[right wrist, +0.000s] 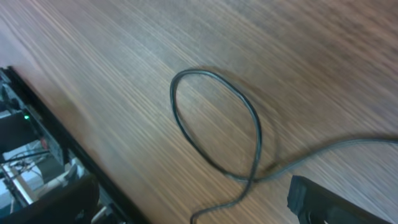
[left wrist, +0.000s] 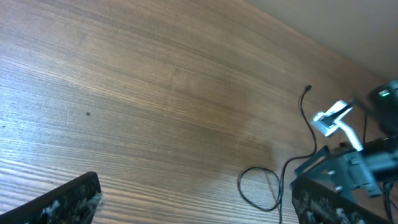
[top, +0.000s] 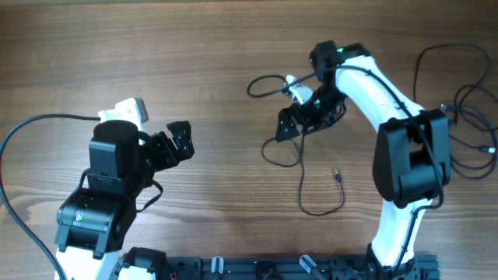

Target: Untangle cables

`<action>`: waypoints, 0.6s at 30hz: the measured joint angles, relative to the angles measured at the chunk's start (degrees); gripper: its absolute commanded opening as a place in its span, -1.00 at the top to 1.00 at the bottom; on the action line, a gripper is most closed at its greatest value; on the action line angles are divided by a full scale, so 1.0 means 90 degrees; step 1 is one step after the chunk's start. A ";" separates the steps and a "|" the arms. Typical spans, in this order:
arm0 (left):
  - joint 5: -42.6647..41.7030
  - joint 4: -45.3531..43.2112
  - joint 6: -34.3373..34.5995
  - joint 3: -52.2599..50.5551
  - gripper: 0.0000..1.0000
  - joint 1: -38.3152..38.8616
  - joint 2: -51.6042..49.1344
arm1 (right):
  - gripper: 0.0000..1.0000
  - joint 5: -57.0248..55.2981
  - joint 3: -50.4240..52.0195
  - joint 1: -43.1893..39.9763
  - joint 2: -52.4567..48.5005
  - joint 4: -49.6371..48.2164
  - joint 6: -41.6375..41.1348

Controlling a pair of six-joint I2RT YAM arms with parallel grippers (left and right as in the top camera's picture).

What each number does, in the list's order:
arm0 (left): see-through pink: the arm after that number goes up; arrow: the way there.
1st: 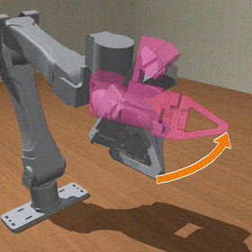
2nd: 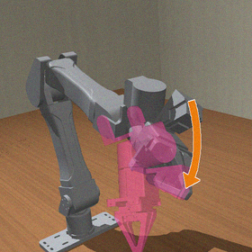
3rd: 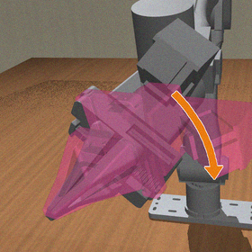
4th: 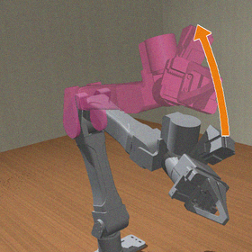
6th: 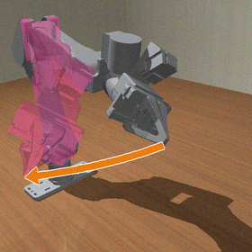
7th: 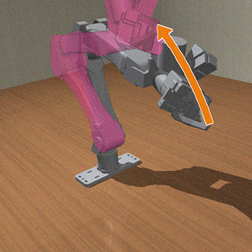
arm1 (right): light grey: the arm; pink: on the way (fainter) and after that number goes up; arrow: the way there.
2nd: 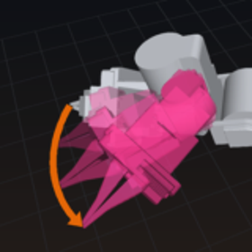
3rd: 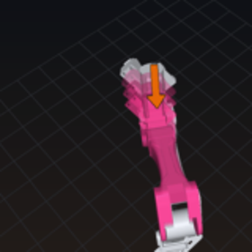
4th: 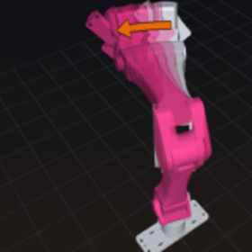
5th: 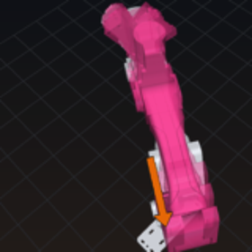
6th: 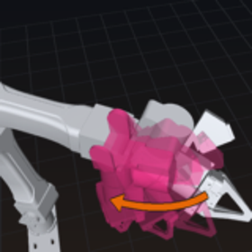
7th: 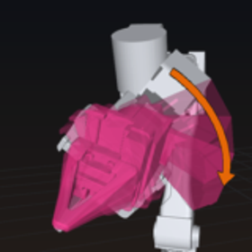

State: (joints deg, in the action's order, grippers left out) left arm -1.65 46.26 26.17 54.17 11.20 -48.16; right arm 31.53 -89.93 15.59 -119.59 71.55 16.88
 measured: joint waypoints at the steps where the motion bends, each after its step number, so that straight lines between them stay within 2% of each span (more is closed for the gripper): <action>1: 0.0000 0.0005 0.0000 0.0000 -1.00 0.0000 0.0005 | -0.99 0.0015 0.0194 0.0034 0.0000 -0.0321 -0.0053; 4: 0.0000 0.0005 0.0000 0.0000 -1.00 0.0000 0.0002 | -0.99 0.0046 0.0911 0.0056 -0.0005 -0.1037 -0.0168; 7: 0.0000 0.0005 0.0000 0.0000 -1.00 0.0000 0.0000 | -0.97 0.0216 0.1173 0.0053 0.0046 -0.1282 -0.0231; 8: 0.0000 0.0005 0.0000 0.0000 -1.00 0.0000 0.0002 | -0.86 0.0262 0.1236 0.0056 0.0083 -0.1370 -0.0265; 9: 0.0000 0.0005 -0.0002 0.0000 -1.00 0.0000 0.0002 | -0.42 0.0418 0.1333 0.0056 0.0119 -0.1484 -0.0299; 10: 0.0000 0.0005 0.0000 0.0000 -1.00 0.0000 0.0002 | 0.58 0.0600 0.1416 0.0053 0.0121 -0.1554 -0.0313; 11: 0.0000 0.0005 0.0000 0.0000 -1.00 0.0000 0.0002 | 0.92 0.0644 0.1530 0.0068 0.0109 -0.1603 -0.0374; 15: 0.0000 0.0005 0.0000 0.0000 -1.00 0.0000 0.0000 | 0.92 0.0758 0.1596 0.0180 0.0097 -0.1593 -0.0644; 18: 0.0000 0.0012 0.0000 0.0000 -1.00 0.0000 0.0002 | 0.91 0.0532 0.0848 0.0102 0.0112 -0.0517 -0.0886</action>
State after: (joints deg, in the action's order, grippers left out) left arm -1.65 46.37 26.17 54.17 11.20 -48.14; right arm 36.32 -82.30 16.51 -118.58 66.89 8.91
